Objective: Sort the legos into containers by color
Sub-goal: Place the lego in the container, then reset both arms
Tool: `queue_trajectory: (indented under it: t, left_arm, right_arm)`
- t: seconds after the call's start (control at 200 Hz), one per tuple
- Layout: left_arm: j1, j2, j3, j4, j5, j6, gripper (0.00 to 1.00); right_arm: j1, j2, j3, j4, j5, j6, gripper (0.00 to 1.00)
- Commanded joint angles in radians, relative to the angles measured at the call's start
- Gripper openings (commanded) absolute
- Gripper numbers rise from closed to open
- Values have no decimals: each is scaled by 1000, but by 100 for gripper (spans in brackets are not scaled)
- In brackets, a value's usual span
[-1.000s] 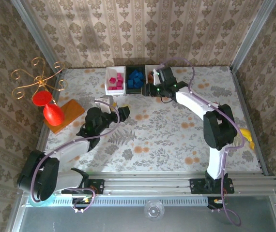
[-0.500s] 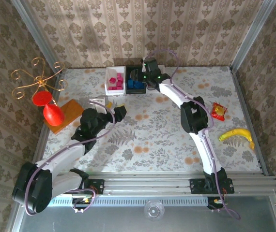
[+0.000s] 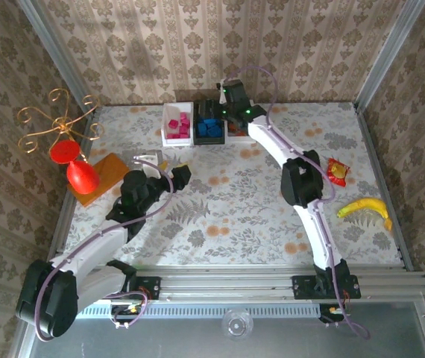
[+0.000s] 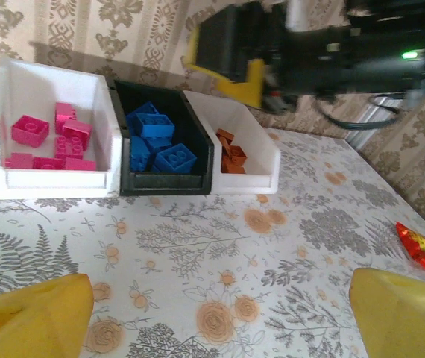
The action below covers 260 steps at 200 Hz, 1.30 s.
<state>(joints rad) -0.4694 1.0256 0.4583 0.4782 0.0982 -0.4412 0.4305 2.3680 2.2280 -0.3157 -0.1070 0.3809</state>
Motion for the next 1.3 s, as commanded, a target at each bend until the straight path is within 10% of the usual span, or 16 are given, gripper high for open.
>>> queue_trajectory:
  t: [0.0, 0.505, 1.295]
  left_arm:
    - [21, 3, -10, 31, -34, 24, 90]
    - [264, 39, 7, 104, -177, 124, 100]
    - [433, 240, 10, 84, -305, 307, 100]
  right_arm:
    - [-3, -234, -185, 25, 80, -105, 80]
    - [-72, -987, -1275, 472, 689, -339, 100]
    - [-265, -871, -1460, 645, 600, -321, 100]
